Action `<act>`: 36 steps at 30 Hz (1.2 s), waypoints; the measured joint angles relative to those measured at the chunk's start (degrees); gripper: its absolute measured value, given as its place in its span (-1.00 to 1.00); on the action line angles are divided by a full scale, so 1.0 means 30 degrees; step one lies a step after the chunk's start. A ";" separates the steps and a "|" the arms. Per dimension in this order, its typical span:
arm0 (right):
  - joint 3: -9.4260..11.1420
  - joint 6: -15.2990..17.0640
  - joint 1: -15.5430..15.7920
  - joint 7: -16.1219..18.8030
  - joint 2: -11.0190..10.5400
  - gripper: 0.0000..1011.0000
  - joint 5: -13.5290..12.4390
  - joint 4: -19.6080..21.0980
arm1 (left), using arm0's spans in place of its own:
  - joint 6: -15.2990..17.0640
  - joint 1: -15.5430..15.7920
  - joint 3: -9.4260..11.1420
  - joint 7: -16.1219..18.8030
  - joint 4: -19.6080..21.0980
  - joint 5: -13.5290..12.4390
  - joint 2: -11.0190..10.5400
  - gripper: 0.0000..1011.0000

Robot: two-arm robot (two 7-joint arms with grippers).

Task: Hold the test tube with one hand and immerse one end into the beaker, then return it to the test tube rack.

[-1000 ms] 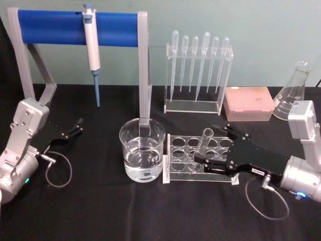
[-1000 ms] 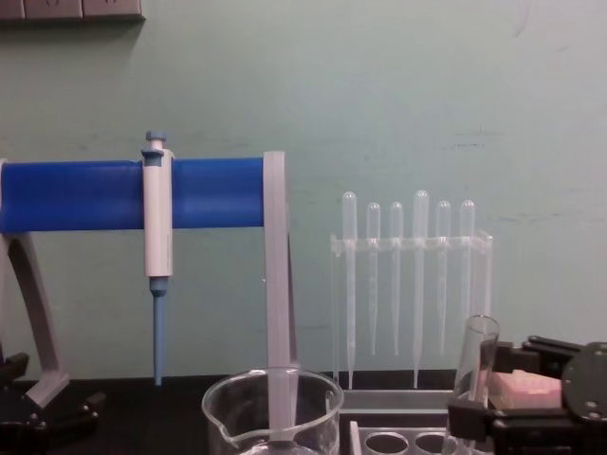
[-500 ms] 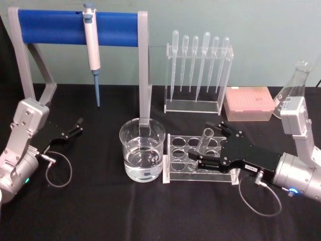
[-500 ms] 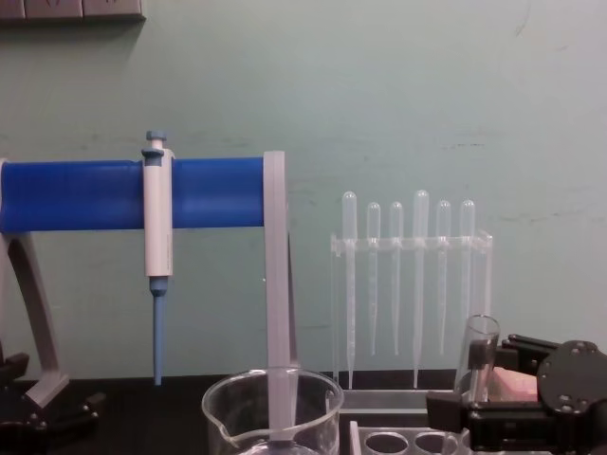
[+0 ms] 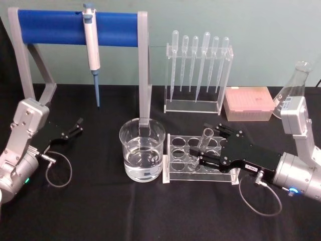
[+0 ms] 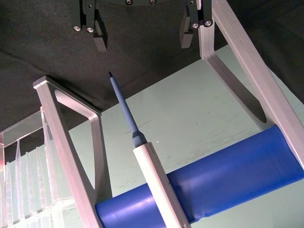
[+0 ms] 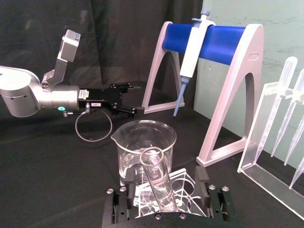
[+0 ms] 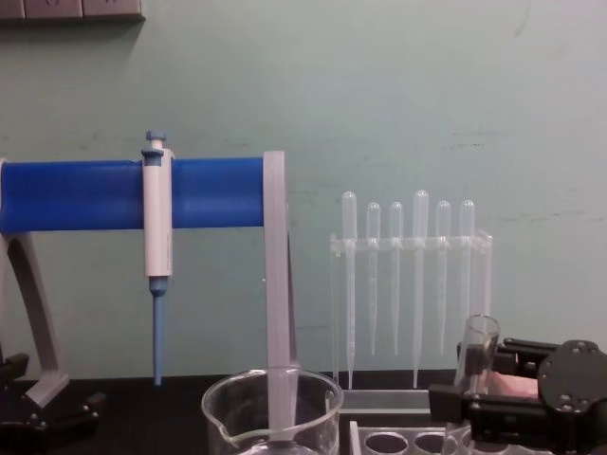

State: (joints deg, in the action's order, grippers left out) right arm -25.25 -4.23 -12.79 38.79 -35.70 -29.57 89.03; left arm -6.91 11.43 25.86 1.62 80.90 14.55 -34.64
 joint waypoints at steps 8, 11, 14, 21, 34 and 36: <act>0.0000 0.0010 0.0000 -0.0005 -0.0002 0.08 0.0001 0.0010 | 0.0000 0.0001 0.0001 -0.0001 0.0000 0.0000 0.0000 0.98; 0.0001 0.0015 0.0000 -0.0005 -0.0002 -0.09 0.0002 0.0014 | 0.0000 0.0000 0.0001 0.0000 0.0000 0.0000 0.0000 0.98; 0.0001 0.0019 0.0000 -0.0005 -0.0003 -0.28 0.0002 0.0016 | 0.0000 0.0000 0.0000 0.0000 0.0000 0.0000 -0.0001 0.98; 0.0008 0.0018 -0.0003 -0.0017 -0.0003 -0.53 0.0002 0.0018 | 0.0001 0.0000 0.0001 0.0000 0.0000 0.0001 0.0000 0.98; 0.0055 -0.0012 0.0004 -0.0315 -0.0119 -0.53 0.0259 0.0216 | 0.0000 0.0000 0.0000 0.0000 0.0000 0.0000 0.0000 0.98; 0.0090 -0.0012 -0.0013 -0.0375 -0.0144 -0.53 0.0311 0.0277 | 0.0001 -0.0001 0.0001 0.0000 0.0000 0.0000 -0.0001 0.98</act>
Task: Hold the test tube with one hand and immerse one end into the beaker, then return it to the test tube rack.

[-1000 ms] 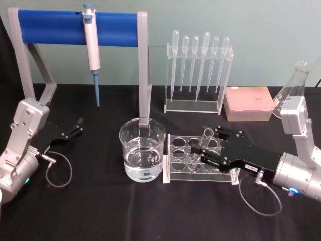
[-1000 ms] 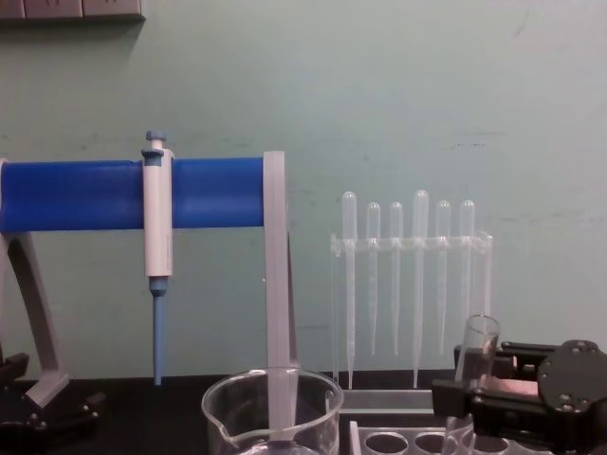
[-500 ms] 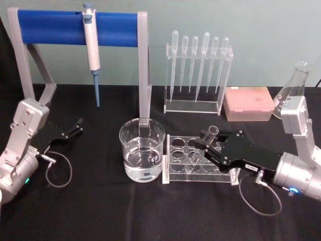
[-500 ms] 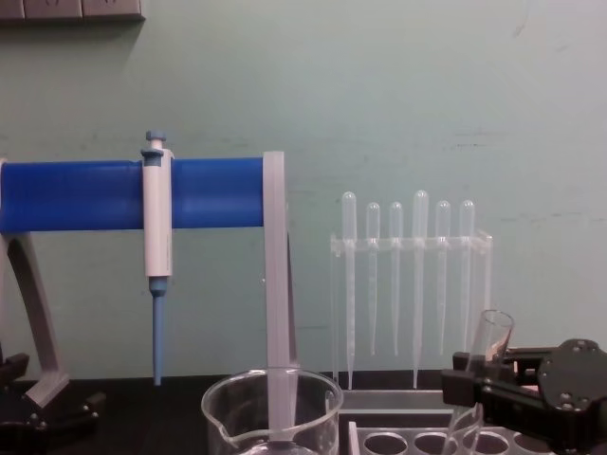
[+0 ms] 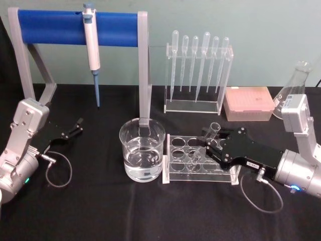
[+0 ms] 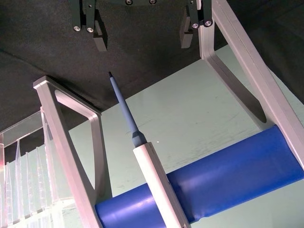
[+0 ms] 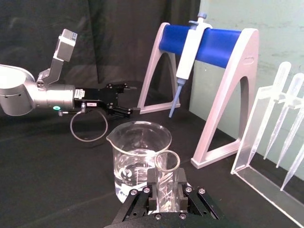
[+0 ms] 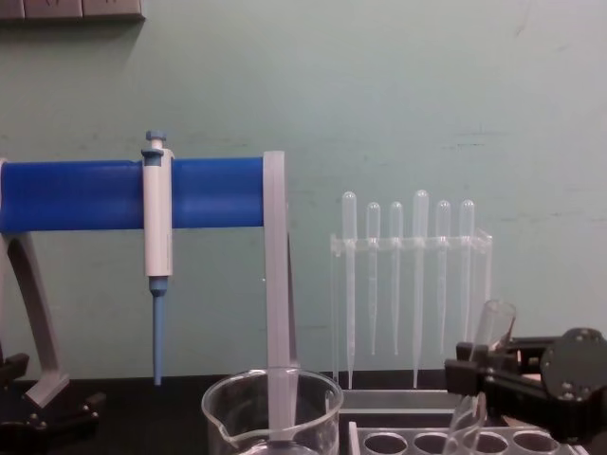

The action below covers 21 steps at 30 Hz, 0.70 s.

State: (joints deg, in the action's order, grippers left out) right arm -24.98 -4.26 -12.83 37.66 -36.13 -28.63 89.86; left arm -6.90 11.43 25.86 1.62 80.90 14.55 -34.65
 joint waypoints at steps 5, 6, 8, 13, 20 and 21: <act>0.0104 0.0142 -0.0135 -0.0099 -0.0104 -0.54 0.0097 0.0234 | -0.0001 0.0000 -0.0001 0.0000 -0.0001 0.0000 0.0000 0.98; 0.0137 0.0225 -0.0187 -0.0121 -0.0145 -0.54 0.0106 0.0334 | -0.0001 0.0000 -0.0001 0.0000 -0.0001 0.0000 0.0000 0.98; 0.0187 0.0400 -0.0275 -0.0153 -0.0224 -0.53 0.0108 0.0539 | -0.0001 0.0001 0.0000 -0.0001 -0.0001 0.0000 0.0001 0.98; 0.0304 0.0952 -0.0462 -0.0223 -0.0452 -0.53 0.0023 0.1130 | -0.0001 0.0001 -0.0001 -0.0001 0.0000 0.0000 0.0000 0.98; 0.0688 0.2279 -0.0642 -0.0223 -0.0951 -0.54 -0.1101 0.2314 | -0.0001 0.0001 0.0000 -0.0001 0.0001 0.0000 0.0000 0.98; 0.0731 0.2385 -0.0651 -0.0223 -0.1028 -0.54 -0.1213 0.2482 | -0.0001 0.0000 0.0000 0.0000 0.0001 0.0000 0.0000 0.98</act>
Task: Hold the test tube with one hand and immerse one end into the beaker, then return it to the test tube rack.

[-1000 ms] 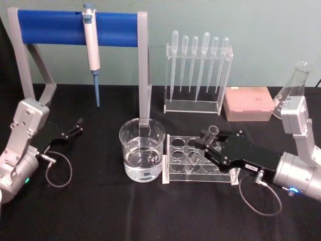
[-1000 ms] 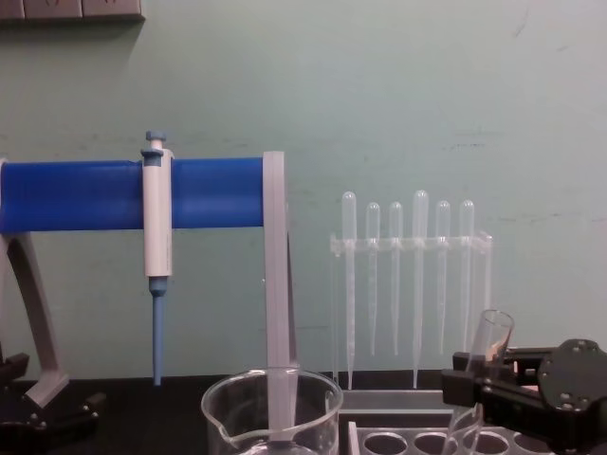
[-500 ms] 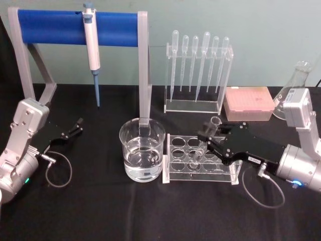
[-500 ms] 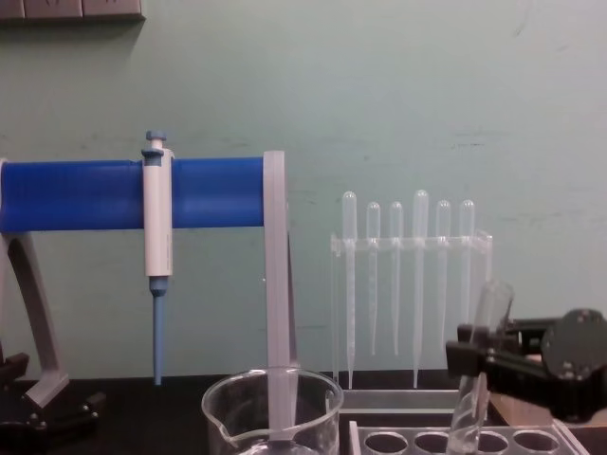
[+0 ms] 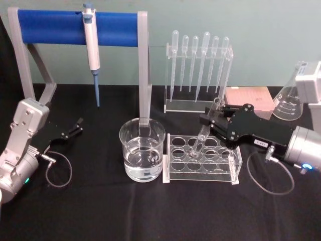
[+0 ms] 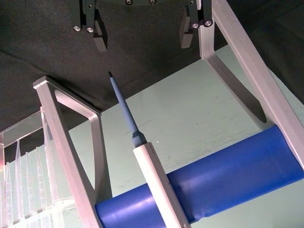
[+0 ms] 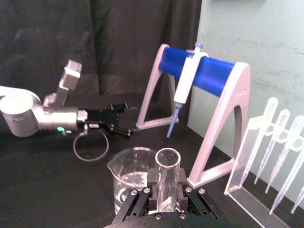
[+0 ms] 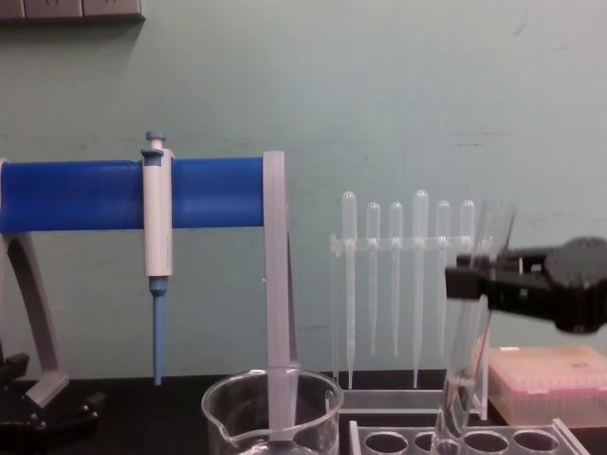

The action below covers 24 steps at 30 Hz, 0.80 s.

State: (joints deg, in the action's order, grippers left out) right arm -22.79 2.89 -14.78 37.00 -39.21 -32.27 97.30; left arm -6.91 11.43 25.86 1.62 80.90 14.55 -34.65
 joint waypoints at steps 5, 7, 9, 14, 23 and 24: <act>0.0164 0.0526 -0.0162 -0.0028 -0.0418 -0.54 -0.0536 0.0738 | 0.0000 0.0001 0.0000 0.0000 0.0000 0.0000 0.0000 0.98; 0.0219 0.0719 -0.0295 -0.0096 -0.0640 -0.54 -0.0734 0.1075 | 0.0000 0.0002 0.0000 0.0000 0.0000 0.0000 0.0000 0.98; 0.0227 0.0908 -0.0438 -0.0138 -0.0809 -0.54 -0.0879 0.1299 | 0.0001 0.0002 0.0000 0.0000 0.0000 0.0000 0.0000 0.98; 0.0113 0.1339 -0.0836 -0.0274 -0.1105 -0.53 -0.1054 0.1603 | 0.0000 0.0001 0.0000 0.0000 0.0000 0.0000 0.0001 0.98; -0.0244 0.1948 -0.1699 -0.0393 -0.1476 -0.54 -0.1253 0.1833 | 0.0000 0.0001 0.0000 0.0000 0.0000 0.0000 0.0000 0.98; -0.0274 0.1976 -0.1748 -0.0402 -0.1490 -0.54 -0.1259 0.1836 | 0.0000 0.0001 0.0000 0.0000 -0.0001 0.0001 0.0000 0.98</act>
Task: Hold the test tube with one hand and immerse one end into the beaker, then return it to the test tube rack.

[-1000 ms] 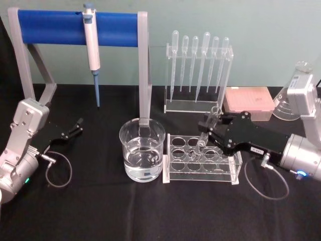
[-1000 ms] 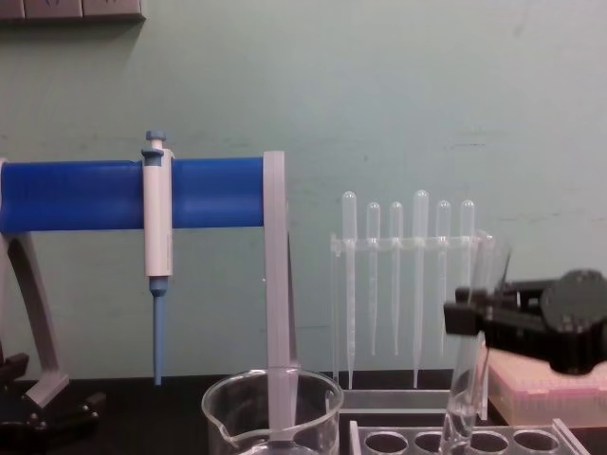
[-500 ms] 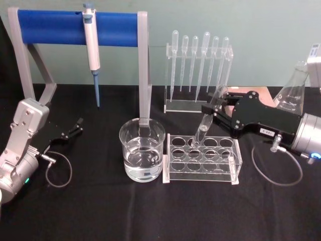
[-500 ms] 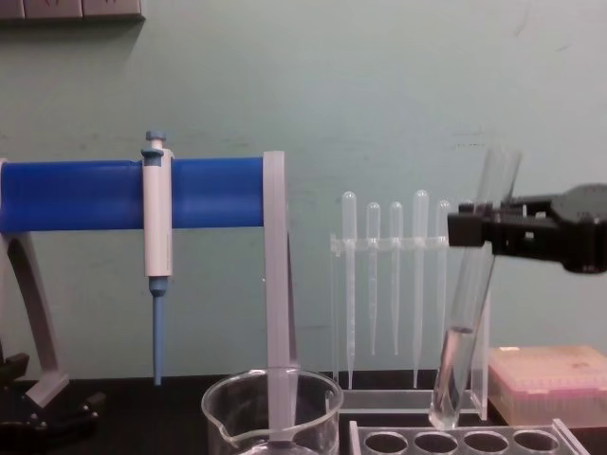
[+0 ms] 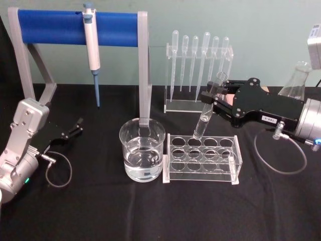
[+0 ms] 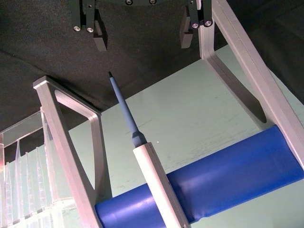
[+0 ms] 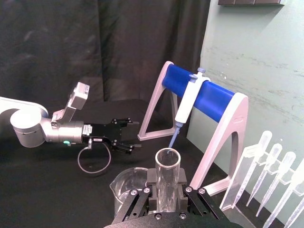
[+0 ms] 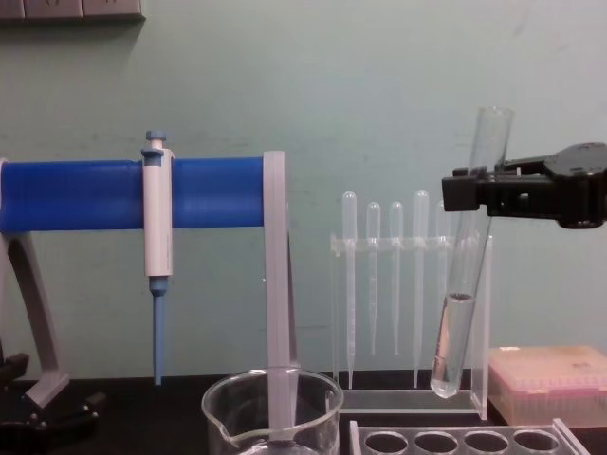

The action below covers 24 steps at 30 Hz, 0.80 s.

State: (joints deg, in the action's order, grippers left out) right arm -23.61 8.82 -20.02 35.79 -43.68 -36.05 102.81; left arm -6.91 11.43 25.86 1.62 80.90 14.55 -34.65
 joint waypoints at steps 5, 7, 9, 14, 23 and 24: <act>-0.0220 0.0085 -0.0363 -0.0011 -0.0078 -0.54 -0.0010 -0.0002 | 0.0000 0.0001 0.0000 0.0001 0.0000 0.0000 0.0000 0.98; -0.0221 0.0086 -0.0363 -0.0011 -0.0077 -0.54 -0.0010 -0.0005 | 0.0000 0.0001 0.0000 0.0000 0.0000 -0.0001 0.0000 0.98; -0.0215 0.0087 -0.0358 -0.0009 -0.0077 -0.54 -0.0010 -0.0009 | 0.0000 -0.0001 -0.0001 0.0000 0.0000 -0.0002 -0.0001 0.98; -0.0197 0.0088 -0.0328 -0.0005 -0.0075 -0.54 -0.0010 -0.0011 | 0.0000 0.0000 0.0000 0.0000 0.0000 -0.0001 0.0000 0.98; -0.0174 0.0086 -0.0291 0.0005 -0.0064 -0.54 -0.0010 -0.0013 | 0.0000 0.0000 0.0000 0.0000 0.0000 -0.0001 0.0000 0.98; -0.0172 0.0086 -0.0289 0.0006 -0.0064 -0.54 -0.0010 -0.0012 | 0.0000 0.0000 -0.0001 0.0000 0.0000 -0.0001 0.0000 0.98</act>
State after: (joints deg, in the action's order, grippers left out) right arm -24.13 9.08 -20.89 35.81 -43.88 -36.08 102.78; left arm -6.91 11.43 25.86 1.62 80.90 14.55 -34.64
